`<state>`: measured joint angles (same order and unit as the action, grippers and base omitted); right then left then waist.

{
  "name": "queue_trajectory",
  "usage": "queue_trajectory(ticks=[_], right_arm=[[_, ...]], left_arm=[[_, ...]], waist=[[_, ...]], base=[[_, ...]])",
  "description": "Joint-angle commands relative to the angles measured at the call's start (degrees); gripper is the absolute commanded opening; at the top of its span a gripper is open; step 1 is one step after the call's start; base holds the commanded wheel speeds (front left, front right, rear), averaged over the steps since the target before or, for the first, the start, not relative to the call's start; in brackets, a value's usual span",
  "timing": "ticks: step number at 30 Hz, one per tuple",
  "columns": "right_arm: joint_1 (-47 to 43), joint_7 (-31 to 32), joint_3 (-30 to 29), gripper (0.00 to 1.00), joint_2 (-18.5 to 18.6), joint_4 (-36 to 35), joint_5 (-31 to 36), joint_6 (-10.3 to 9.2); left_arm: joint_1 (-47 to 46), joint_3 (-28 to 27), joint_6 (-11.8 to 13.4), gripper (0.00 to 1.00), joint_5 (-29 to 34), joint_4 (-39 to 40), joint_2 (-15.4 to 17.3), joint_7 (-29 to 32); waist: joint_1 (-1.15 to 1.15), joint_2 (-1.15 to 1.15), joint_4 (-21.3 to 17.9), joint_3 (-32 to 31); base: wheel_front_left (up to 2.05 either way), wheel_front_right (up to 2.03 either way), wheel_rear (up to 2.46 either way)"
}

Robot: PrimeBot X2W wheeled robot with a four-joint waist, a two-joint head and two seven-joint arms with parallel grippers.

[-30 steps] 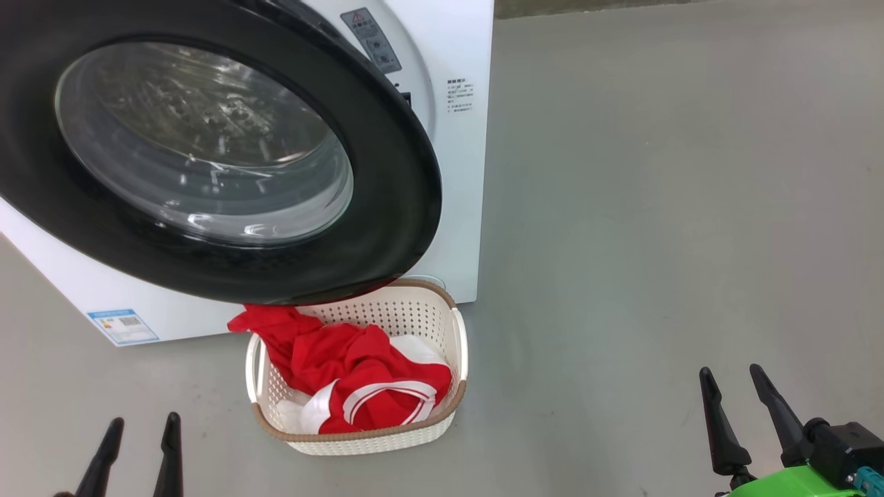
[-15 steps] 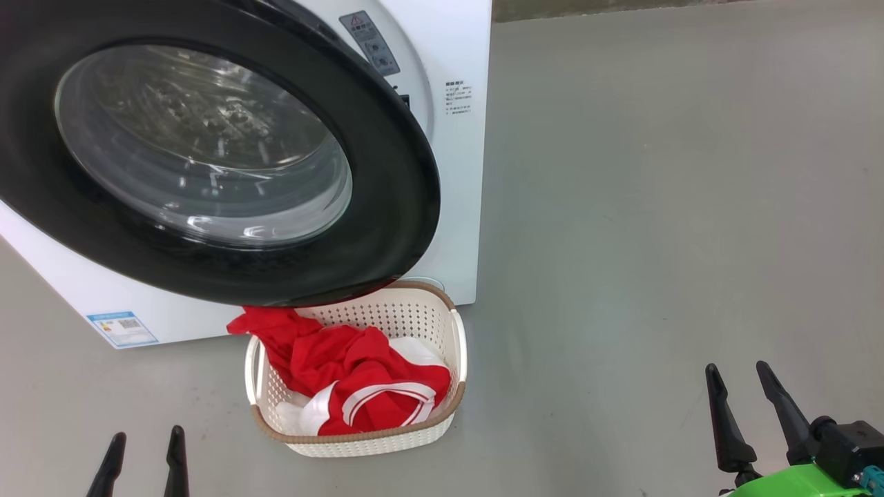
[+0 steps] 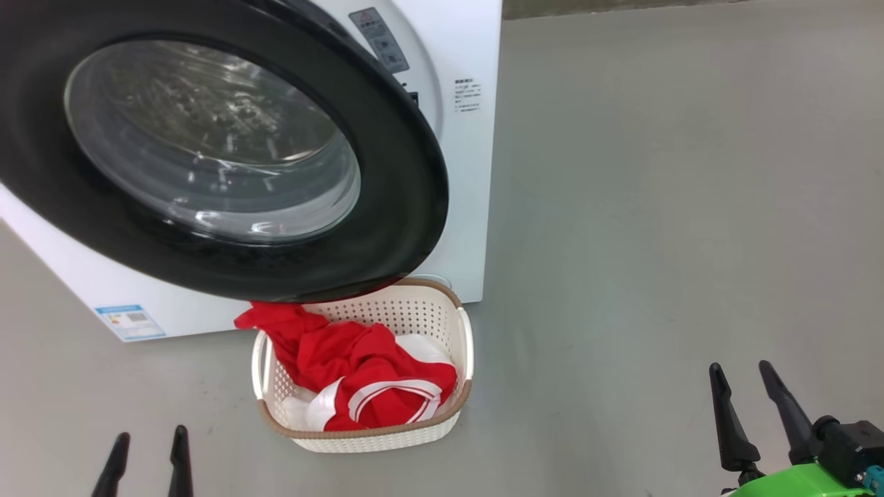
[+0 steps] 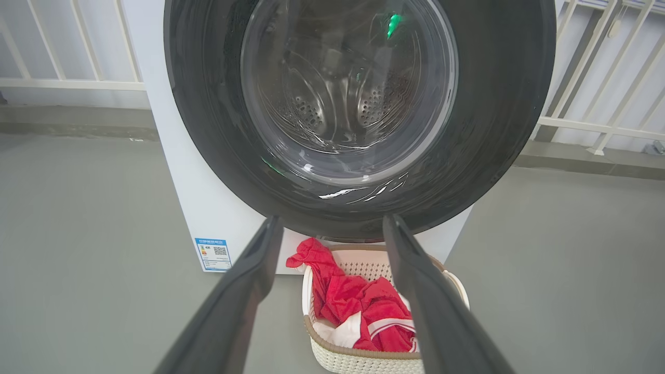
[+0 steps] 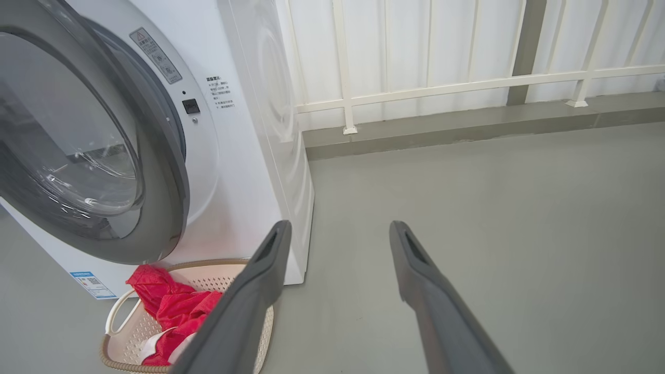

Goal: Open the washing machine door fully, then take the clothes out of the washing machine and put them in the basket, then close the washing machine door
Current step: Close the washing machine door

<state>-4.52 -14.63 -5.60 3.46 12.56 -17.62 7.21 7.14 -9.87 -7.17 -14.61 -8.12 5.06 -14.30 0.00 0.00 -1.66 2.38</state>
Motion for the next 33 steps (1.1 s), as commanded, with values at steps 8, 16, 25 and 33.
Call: queue_trajectory(ticks=[8, 16, 25, 33], right_arm=[[3.28, -0.37, 3.86, 0.00, 0.61, -1.50, -0.21, 0.28], [12.23, -0.37, 8.99, 0.00, 0.49, 0.12, -0.19, 0.28], [21.36, -0.37, 12.58, 0.00, 1.48, 2.70, -0.10, 0.28], [30.82, -0.37, 14.42, 0.00, 2.64, 5.49, 0.45, 0.28]], left_arm=[[-3.80, 0.62, -0.32, 1.00, -0.21, 1.32, -0.45, -0.70], [-6.65, 3.90, -0.32, 1.00, -1.40, 1.56, -1.61, -0.70], [-8.83, 6.74, -0.32, 1.00, -2.51, 1.90, -2.06, -0.70], [-12.75, 9.70, -0.32, 1.00, -4.84, 2.12, -2.16, -0.70]], waist=[[0.00, 0.00, 4.21, 1.61], [0.00, 0.00, 11.14, 4.91], [0.00, 0.00, 15.78, 8.37], [0.00, 0.00, 19.18, 13.96]], base=[[0.00, 0.00, 0.00], [0.00, 0.00, 0.00], [0.00, 0.00, 0.00], [0.00, 0.00, 0.00]])
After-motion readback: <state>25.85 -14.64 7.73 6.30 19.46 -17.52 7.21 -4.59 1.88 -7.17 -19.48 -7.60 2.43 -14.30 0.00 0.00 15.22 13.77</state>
